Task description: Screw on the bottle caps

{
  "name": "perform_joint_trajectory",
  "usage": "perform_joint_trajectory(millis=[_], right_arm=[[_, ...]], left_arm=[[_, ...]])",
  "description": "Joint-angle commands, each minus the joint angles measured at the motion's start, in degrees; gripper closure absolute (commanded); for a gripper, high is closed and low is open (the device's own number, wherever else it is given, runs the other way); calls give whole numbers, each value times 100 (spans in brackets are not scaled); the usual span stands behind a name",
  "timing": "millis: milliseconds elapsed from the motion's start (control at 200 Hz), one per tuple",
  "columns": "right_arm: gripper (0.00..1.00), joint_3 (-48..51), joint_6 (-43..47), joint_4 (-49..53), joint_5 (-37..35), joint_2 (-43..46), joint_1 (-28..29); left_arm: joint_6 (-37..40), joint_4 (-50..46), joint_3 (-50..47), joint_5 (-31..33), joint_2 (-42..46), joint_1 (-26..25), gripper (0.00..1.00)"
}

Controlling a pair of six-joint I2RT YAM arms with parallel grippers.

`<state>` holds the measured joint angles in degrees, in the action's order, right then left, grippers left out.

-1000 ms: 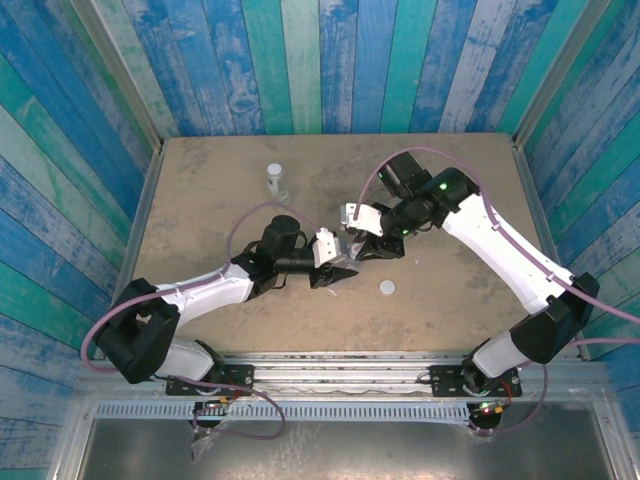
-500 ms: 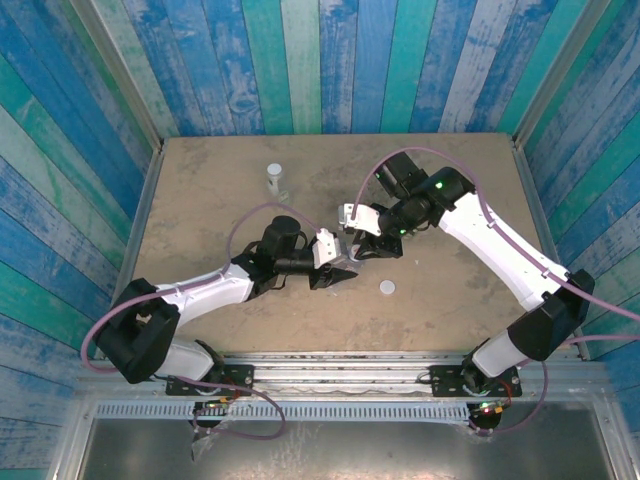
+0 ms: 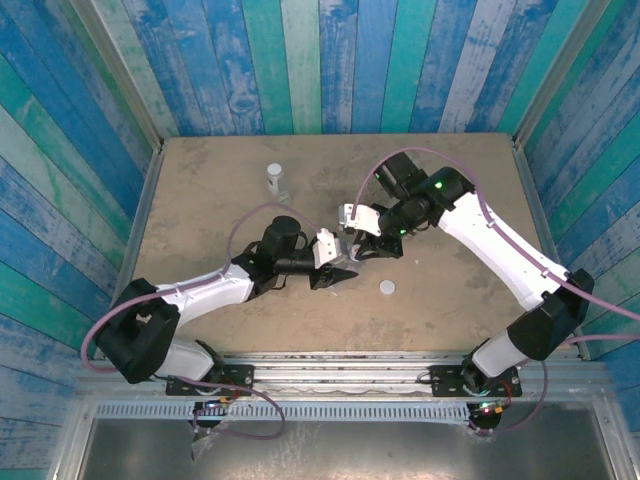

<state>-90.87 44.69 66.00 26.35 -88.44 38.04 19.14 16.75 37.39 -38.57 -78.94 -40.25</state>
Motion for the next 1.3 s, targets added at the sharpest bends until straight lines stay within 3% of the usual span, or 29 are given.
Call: perform_joint_trajectory(millis=[0,180,346,451,561,696,867,1022,1177,1297], right_arm=[[79,-146,-812,92,-205,-151,24],[93,-236,-3619,-324,-1422,-303,32],[99,-288,-5768,-281,-1804,-357,33],[99,-372,-6434,-246,-1709,-358,31],[91,-507,-6195,-217,-1565,-317,-1],[61,-590,-5391,-270,-1216,-174,-59],[43,-194,-4039,-969,-802,499,-167],[43,888,-3323,-2429,-440,1467,-300],[45,2005,-3410,-4368,496,2299,-543],[45,2252,-3536,-4806,1204,2462,-634]], left_arm=[[-250,479,-20,437,238,0,53],[-494,1216,-75,1322,67,0,53],[-492,1439,103,1838,-177,0,53],[-425,1385,222,1854,-314,0,53],[-415,1390,235,1777,-340,4,53],[-460,1466,75,1640,-258,0,53],[-865,1690,-153,1350,-102,0,53],[-1353,2075,-160,432,-78,1,54],[-2041,2821,-131,-468,-109,0,54],[-2493,3271,-74,-960,-157,0,53]])
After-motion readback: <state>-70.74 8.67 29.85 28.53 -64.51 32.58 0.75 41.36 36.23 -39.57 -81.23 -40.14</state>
